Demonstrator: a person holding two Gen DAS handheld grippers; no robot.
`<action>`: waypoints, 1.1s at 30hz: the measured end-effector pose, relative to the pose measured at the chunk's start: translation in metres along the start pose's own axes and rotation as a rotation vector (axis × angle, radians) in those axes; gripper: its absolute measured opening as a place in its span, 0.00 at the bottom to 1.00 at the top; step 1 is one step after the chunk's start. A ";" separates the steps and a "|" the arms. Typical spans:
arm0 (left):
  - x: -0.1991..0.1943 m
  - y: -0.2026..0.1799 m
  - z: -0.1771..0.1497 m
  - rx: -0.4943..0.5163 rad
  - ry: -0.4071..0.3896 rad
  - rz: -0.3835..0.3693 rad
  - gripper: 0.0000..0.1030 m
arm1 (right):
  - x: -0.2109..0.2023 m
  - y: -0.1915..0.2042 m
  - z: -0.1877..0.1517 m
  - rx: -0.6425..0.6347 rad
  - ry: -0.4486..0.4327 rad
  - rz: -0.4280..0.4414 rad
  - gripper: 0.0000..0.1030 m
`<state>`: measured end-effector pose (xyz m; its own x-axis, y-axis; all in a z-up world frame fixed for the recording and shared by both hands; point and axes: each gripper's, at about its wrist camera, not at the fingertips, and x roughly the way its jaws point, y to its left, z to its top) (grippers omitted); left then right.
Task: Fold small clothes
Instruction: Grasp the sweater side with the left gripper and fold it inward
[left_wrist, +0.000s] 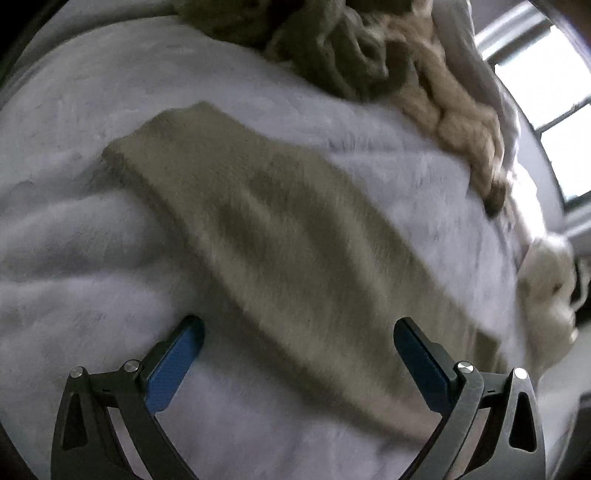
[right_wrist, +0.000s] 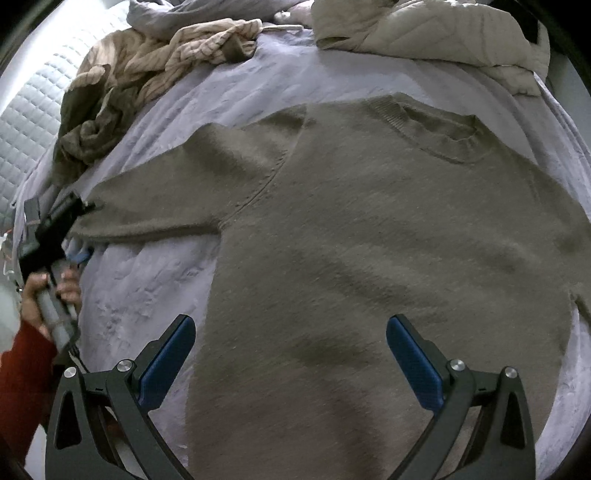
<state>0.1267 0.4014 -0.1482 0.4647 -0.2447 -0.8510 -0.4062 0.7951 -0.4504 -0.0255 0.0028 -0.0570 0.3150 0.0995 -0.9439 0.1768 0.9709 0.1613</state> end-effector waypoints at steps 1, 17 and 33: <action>0.000 -0.002 0.002 -0.010 -0.010 -0.013 0.87 | 0.000 0.001 -0.001 0.001 0.002 0.001 1.00; -0.062 -0.136 -0.033 0.339 -0.079 -0.372 0.07 | -0.019 -0.058 -0.005 0.108 -0.056 0.049 1.00; 0.008 -0.355 -0.302 0.879 0.230 -0.345 0.10 | -0.037 -0.249 -0.033 0.396 -0.078 -0.064 1.00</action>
<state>0.0367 -0.0501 -0.0765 0.2451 -0.5703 -0.7840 0.4996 0.7673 -0.4019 -0.1119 -0.2356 -0.0719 0.3586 0.0100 -0.9334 0.5386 0.8145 0.2156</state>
